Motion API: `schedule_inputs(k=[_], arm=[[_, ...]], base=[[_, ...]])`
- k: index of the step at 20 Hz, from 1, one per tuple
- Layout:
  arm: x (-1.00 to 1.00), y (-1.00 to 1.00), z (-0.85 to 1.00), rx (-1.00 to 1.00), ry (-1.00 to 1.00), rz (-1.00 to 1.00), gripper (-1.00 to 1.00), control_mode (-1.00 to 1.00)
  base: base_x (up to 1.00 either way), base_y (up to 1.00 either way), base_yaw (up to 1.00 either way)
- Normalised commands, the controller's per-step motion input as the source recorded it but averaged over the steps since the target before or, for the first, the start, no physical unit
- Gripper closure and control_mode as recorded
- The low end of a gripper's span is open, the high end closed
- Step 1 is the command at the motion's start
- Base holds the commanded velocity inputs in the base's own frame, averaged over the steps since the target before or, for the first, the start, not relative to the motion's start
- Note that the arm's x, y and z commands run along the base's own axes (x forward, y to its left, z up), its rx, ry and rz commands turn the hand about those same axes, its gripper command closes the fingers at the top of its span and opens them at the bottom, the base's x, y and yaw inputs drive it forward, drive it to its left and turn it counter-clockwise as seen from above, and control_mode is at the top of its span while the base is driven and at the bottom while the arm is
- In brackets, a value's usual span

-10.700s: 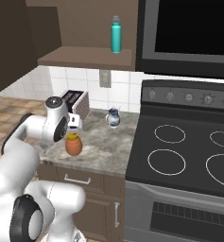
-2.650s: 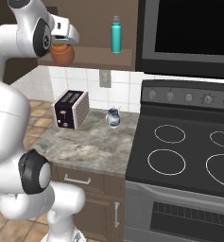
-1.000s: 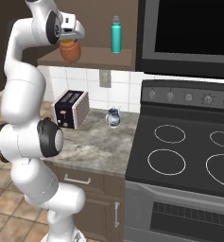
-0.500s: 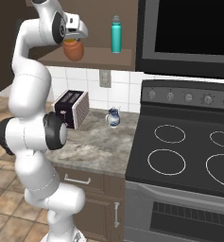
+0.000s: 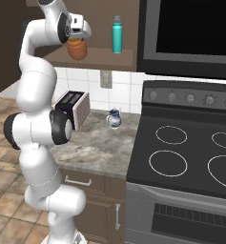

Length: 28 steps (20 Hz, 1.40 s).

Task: Pick the bar and honey bottle from the counter and place them in the cabinets closest to them.

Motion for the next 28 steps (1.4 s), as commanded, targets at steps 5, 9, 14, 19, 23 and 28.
schedule_inputs(k=[5, 9, 14, 19, 23, 28], arm=[[0.3, 0.0, 0.0, 0.0, 0.0, 0.0, 1.0, -1.0], [0.28, 0.0, 0.0, 0.0, 0.0, 0.0, 1.0, -1.0], [0.26, 0.0, 0.0, 0.0, 0.0, 0.0, 1.0, -1.0], [0.26, 0.0, 0.0, 0.0, 0.0, 0.0, 1.0, -1.0], [0.24, 0.0, 0.0, 0.0, 0.0, 0.0, -1.0, -1.0], [0.18, 0.0, 0.0, 0.0, -0.01, 0.0, -1.0, -1.0]], base=[[0.0, 0.0, 0.0], [0.0, 0.0, 0.0], [0.0, 0.0, 0.0], [0.0, 0.0, 0.0], [0.0, 0.0, 0.0], [0.0, 0.0, 0.0]])
